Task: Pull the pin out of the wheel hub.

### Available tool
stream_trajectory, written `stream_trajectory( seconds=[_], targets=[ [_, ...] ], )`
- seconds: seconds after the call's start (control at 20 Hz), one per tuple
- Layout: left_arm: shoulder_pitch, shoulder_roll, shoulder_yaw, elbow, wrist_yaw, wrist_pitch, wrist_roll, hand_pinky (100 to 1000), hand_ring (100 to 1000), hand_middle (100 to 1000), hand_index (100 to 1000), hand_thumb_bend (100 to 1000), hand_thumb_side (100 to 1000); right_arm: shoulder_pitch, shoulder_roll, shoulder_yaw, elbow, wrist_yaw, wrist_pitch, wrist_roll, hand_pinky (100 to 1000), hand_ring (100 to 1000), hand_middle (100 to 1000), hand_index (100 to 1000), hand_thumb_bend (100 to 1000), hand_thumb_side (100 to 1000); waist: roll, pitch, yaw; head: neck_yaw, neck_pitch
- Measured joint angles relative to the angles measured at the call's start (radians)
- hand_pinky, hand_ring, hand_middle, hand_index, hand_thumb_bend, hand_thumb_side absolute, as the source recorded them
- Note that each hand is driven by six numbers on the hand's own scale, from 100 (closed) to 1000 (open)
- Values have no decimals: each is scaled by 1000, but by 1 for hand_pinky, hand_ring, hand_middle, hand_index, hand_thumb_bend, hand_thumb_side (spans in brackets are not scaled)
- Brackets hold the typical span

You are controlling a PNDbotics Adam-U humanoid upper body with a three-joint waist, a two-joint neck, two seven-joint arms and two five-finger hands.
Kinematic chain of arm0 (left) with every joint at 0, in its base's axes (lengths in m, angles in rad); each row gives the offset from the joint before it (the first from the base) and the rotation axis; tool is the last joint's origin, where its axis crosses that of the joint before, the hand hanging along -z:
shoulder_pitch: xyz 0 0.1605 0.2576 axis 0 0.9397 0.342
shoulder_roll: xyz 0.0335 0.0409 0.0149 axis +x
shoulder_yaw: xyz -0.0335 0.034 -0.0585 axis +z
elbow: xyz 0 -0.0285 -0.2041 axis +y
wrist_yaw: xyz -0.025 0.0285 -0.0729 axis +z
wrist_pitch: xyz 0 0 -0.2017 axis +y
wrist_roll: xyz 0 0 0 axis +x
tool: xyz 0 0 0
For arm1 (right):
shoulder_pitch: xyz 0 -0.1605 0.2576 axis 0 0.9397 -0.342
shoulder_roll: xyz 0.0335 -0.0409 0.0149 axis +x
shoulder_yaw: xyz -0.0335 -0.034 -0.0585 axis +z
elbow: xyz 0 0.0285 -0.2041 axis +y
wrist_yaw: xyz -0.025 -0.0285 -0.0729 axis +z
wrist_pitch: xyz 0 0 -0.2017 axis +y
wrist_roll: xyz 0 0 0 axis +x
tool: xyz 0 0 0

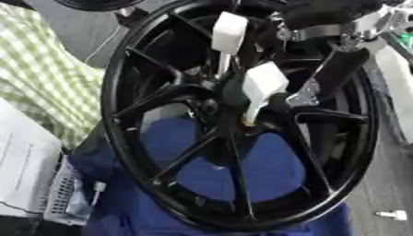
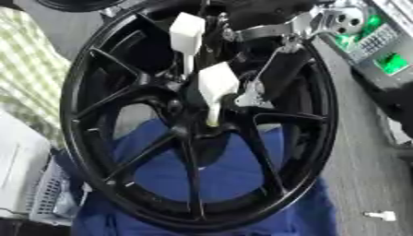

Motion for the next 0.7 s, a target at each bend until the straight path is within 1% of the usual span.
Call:
stream_trajectory(
  seconds=[0.1, 0.15, 0.25, 0.35, 0.55, 0.7],
  targets=[
    [0, 0, 0, 0, 1, 0, 0, 593, 640, 589, 731, 410, 590, 0, 0, 0, 0, -11, 9, -7, 805, 734, 566, 667, 272, 336, 0, 0, 0, 0, 0],
    [0, 0, 0, 0, 2, 0, 0, 593, 640, 589, 731, 408, 590, 0, 1, 0, 0, -17, 14, -11, 803, 718, 536, 640, 256, 304, 0, 0, 0, 0, 0],
    [0, 0, 0, 0, 2, 0, 0, 594, 640, 589, 731, 408, 590, 0, 1, 0, 0, -34, 26, -18, 796, 695, 515, 621, 214, 272, 0, 0, 0, 0, 0],
    [0, 0, 0, 0, 2, 0, 0, 594, 640, 590, 731, 407, 591, 0, 1, 0, 0, -52, 42, -29, 790, 677, 496, 602, 167, 243, 1, 0, 0, 0, 0],
    [0, 0, 0, 2, 2, 0, 0, 595, 641, 590, 731, 405, 591, 1, 1, -2, -2, -94, 85, -59, 784, 657, 469, 579, 117, 203, 3, -1, 0, -1, 0],
    [1, 0, 0, 3, 2, 0, 0, 595, 641, 591, 731, 405, 591, 18, -5, -34, -19, -144, 128, -91, 784, 648, 455, 566, 100, 187, 3, -9, -2, -1, 0]
  ],
)
